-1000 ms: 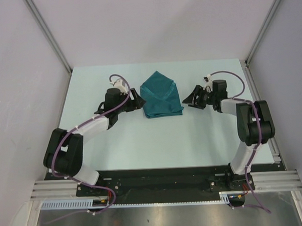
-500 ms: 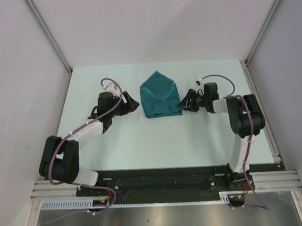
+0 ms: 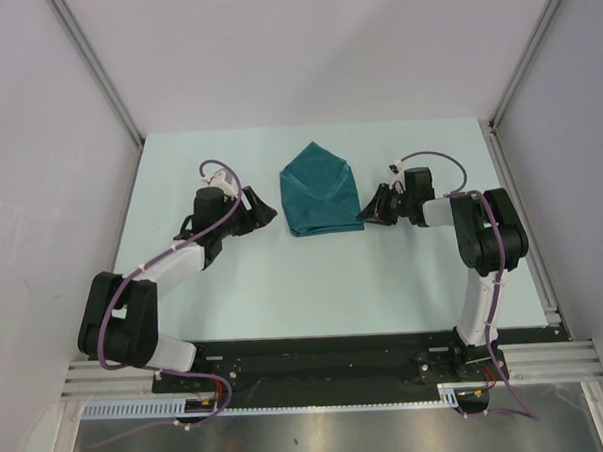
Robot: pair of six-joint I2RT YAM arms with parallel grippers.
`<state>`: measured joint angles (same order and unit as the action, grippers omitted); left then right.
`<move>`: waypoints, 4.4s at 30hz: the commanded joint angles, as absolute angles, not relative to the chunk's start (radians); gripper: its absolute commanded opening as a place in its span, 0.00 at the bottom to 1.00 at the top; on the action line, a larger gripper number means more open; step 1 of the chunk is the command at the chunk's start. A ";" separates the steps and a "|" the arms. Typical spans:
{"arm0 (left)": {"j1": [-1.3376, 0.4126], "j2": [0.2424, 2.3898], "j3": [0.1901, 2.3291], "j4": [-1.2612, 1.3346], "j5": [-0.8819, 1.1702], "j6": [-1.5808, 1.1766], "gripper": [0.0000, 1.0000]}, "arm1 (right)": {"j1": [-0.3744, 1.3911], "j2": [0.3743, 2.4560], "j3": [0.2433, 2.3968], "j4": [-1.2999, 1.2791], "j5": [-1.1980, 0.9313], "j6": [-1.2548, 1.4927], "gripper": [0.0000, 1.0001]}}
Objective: Fold the napkin, place the utensils inside, and roll it up
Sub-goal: Roll the napkin with the utensil
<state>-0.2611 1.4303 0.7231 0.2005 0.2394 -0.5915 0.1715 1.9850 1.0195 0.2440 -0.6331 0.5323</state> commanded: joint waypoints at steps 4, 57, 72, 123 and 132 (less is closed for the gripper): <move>-0.244 1.388 0.696 0.242 0.265 -0.620 0.77 | 0.195 1.984 1.006 0.178 -0.603 0.512 0.03; -0.425 1.835 0.718 0.566 0.627 -0.663 0.61 | 0.336 1.427 0.480 -0.009 -0.287 0.646 0.00; -0.436 1.858 0.758 0.506 0.615 -0.649 0.19 | 0.325 1.402 0.479 -0.009 -0.273 0.631 0.02; -0.376 1.864 0.833 0.330 0.704 -0.810 0.00 | 1.051 1.902 0.959 0.310 0.750 0.017 0.73; -0.367 1.856 0.833 0.327 0.704 -0.807 0.00 | 1.048 1.864 0.881 0.268 0.821 0.060 0.59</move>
